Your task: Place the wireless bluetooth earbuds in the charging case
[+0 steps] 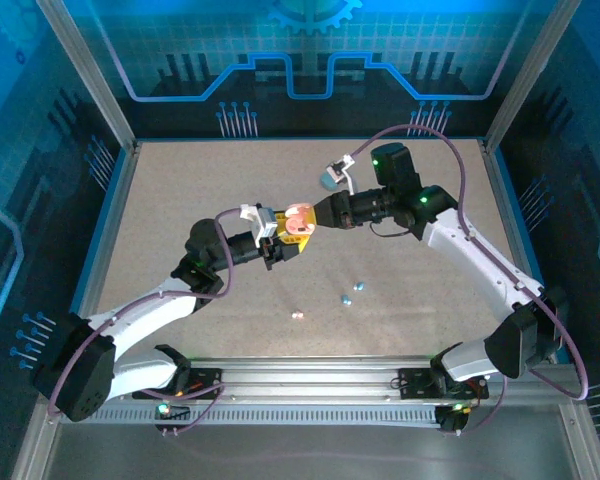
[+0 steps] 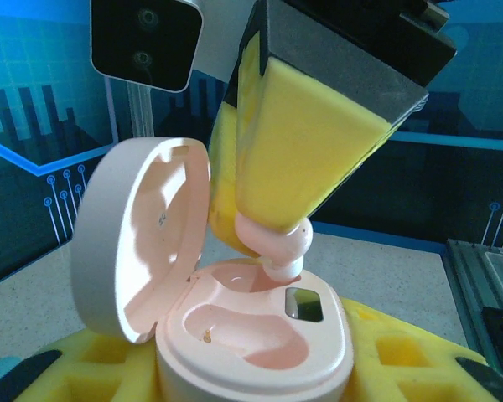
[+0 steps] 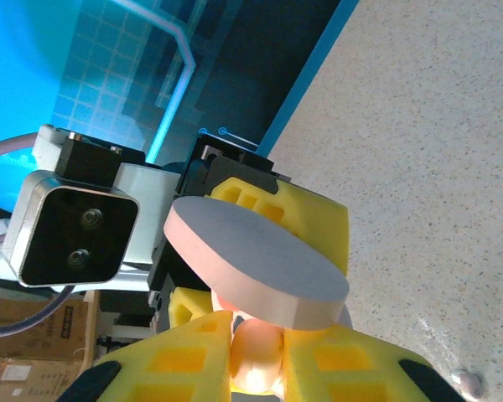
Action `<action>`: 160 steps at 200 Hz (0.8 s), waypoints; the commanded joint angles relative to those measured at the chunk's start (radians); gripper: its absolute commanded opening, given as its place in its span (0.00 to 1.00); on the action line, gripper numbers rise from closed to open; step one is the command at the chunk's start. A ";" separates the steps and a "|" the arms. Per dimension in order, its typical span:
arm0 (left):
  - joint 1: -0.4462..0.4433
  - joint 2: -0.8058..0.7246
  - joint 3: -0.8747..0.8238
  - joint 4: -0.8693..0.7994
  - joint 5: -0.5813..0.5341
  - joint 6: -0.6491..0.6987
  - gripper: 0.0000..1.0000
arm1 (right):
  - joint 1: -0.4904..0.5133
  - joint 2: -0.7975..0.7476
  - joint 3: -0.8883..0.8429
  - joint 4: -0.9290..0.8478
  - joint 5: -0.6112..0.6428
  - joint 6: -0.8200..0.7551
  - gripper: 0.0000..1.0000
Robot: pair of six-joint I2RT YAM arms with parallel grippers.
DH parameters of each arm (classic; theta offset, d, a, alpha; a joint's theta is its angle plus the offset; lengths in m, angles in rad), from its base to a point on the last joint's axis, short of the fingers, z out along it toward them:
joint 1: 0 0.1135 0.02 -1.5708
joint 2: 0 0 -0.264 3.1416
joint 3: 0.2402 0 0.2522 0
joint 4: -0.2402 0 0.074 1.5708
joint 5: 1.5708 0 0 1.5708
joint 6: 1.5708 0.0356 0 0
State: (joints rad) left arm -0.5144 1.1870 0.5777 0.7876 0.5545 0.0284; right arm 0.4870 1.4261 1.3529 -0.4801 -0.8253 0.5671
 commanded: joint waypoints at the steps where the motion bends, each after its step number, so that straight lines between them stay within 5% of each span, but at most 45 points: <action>1: -0.012 0.000 0.037 0.051 0.033 -0.006 0.33 | 0.022 0.005 0.038 -0.053 0.075 -0.055 0.20; 160: -0.015 -0.007 0.028 0.061 0.017 -0.012 0.32 | 0.059 0.007 0.127 -0.209 0.250 -0.144 0.32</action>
State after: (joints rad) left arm -0.5167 1.1923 0.5777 0.7830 0.5468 0.0242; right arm 0.5388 1.4418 1.4536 -0.6449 -0.6483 0.4461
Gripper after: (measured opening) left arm 0.392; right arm 0.317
